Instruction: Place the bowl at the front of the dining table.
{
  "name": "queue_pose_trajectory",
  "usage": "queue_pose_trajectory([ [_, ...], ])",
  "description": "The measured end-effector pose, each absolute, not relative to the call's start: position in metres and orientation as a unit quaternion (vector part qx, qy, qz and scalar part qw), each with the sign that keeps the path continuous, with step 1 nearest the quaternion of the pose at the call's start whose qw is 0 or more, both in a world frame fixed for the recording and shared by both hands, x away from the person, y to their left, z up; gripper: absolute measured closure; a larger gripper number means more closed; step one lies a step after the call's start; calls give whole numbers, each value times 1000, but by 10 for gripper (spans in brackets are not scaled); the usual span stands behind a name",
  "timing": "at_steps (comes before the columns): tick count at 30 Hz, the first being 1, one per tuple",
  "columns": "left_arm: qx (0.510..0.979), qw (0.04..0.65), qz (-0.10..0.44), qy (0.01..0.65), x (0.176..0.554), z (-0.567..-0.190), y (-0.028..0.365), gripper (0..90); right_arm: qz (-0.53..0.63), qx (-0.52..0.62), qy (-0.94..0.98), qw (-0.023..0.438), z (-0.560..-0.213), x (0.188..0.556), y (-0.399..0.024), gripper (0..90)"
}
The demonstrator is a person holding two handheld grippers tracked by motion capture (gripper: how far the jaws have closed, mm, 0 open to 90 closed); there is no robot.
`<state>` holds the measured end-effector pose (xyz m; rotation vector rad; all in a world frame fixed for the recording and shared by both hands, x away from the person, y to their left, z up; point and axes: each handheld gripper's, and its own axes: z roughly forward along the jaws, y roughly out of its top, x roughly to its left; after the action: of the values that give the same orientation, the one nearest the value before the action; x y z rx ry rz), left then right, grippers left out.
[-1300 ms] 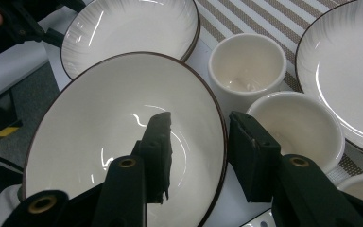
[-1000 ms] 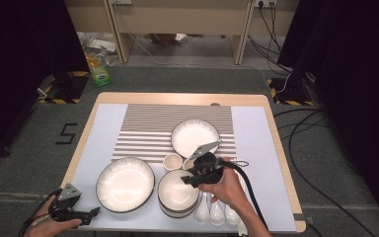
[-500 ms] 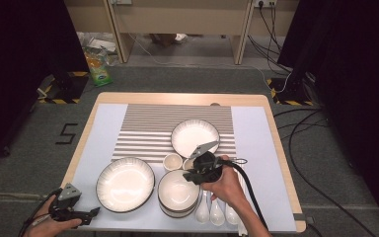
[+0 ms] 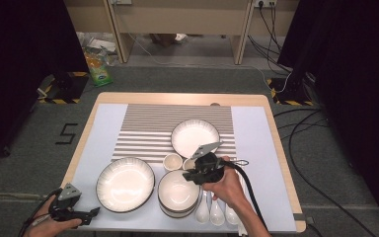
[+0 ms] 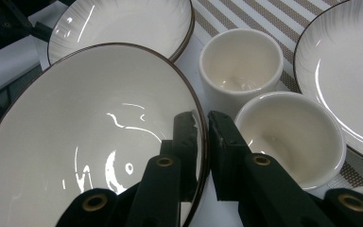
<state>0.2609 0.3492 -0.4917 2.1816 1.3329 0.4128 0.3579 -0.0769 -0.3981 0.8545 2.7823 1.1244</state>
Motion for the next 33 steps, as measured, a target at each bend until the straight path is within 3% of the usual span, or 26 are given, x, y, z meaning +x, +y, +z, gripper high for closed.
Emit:
queue_pose_trajectory([
  [33,812,271,153,494,261,-492,349,101,405,277,871,4,-368,363,-88,803],
])
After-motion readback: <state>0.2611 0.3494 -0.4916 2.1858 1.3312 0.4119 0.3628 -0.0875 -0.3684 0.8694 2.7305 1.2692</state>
